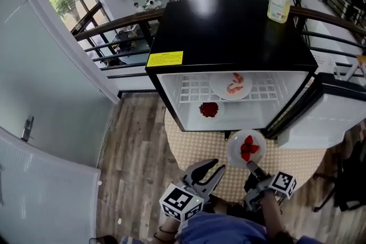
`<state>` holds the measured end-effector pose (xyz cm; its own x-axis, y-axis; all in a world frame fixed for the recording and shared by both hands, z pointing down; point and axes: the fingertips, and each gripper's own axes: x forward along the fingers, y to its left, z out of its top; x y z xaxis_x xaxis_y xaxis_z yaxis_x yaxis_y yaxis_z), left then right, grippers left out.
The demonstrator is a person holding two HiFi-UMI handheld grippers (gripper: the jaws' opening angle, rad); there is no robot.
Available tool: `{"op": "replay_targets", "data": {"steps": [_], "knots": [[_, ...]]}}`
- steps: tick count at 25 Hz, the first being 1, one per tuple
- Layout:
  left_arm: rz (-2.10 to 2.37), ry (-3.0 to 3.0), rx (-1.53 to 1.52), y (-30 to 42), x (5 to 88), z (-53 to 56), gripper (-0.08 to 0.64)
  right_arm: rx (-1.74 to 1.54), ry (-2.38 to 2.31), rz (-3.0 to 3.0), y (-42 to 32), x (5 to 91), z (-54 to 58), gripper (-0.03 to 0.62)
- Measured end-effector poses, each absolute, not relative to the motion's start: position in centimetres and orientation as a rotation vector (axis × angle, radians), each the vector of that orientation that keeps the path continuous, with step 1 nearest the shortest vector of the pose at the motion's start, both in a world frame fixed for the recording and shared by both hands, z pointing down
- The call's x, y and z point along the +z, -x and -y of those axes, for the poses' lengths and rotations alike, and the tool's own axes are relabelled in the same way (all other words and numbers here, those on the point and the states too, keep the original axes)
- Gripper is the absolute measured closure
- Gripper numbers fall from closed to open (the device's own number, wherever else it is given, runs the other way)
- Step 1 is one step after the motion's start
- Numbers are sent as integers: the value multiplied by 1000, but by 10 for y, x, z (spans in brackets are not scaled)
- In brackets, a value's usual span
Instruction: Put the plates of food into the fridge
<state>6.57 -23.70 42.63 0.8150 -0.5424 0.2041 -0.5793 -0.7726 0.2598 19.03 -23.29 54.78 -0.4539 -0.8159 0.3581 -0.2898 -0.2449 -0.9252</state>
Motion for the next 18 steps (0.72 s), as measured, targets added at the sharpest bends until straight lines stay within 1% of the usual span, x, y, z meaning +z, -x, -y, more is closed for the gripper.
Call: {"op": "replay_targets", "data": {"steps": [9,18], "knots": [[722,-2708,126,-43,432,278,453,-1720,1423,-1407,-193,574,298,566],[633,-2716,111,-32,439,293,453,-1696,1550,-1282,-207,604,366,566]]}}
